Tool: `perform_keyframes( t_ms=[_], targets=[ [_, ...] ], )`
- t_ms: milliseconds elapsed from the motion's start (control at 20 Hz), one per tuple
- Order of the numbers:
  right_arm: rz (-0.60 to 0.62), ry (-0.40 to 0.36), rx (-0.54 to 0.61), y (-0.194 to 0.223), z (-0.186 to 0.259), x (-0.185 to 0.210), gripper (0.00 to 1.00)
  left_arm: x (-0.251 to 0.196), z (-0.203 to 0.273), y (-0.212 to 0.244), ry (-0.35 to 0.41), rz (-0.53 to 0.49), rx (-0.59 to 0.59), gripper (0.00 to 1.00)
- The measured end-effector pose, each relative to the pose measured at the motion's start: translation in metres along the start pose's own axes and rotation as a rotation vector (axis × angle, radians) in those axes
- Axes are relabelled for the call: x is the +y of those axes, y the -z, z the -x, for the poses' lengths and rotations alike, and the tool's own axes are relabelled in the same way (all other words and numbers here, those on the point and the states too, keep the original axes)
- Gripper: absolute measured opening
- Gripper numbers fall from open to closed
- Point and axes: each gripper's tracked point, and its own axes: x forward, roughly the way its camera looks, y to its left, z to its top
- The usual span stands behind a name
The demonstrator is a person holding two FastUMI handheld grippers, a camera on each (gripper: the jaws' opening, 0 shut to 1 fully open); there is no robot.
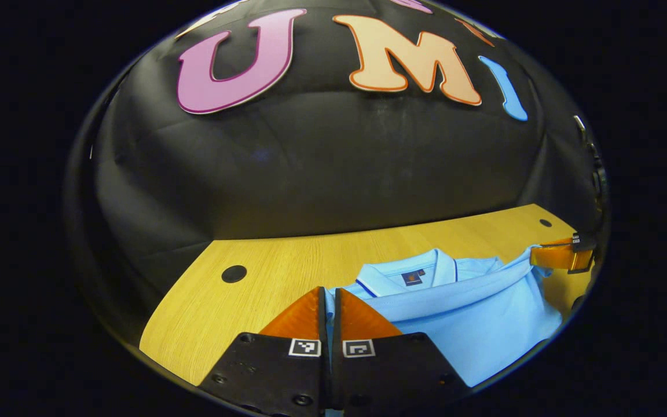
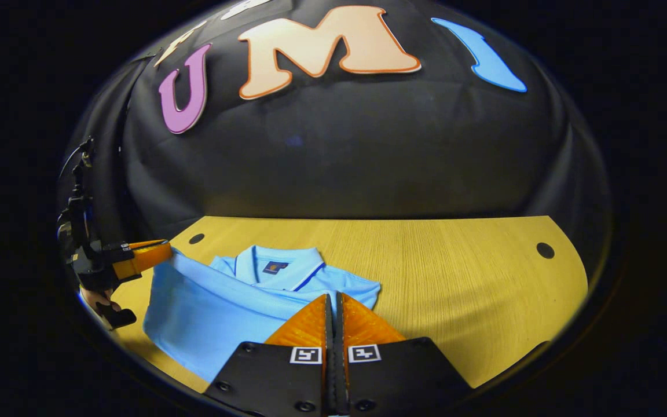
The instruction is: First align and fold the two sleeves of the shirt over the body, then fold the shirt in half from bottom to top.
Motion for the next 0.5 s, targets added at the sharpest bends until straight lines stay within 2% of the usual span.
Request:
perform_keyframes(
  t_ms=[250,300,350,400,450,500],
  targets=[
    [-0.051,0.013,0.002,0.006,-0.028,-0.006,0.03,-0.001,-0.032,0.016,-0.02,-0.043,0.018,0.0],
    [-0.068,0.012,0.002,0.005,-0.028,-0.008,0.04,0.0,-0.034,0.017,-0.029,-0.049,0.021,0.02],
    [-0.077,0.02,0.009,0.008,-0.032,-0.011,0.1,0.001,-0.035,0.018,-0.029,-0.056,0.025,0.05],
    [-0.084,0.005,0.016,0.01,-0.031,-0.009,0.13,0.003,-0.031,0.019,-0.032,-0.058,0.031,0.12],
    [-0.082,0.006,0.027,0.012,-0.03,-0.011,0.27,0.005,-0.027,0.019,-0.034,-0.056,0.039,0.29],
    [-0.077,-0.004,0.033,0.014,-0.024,-0.009,0.31,0.006,-0.021,0.018,-0.033,-0.042,0.037,0.5]
  ],
)
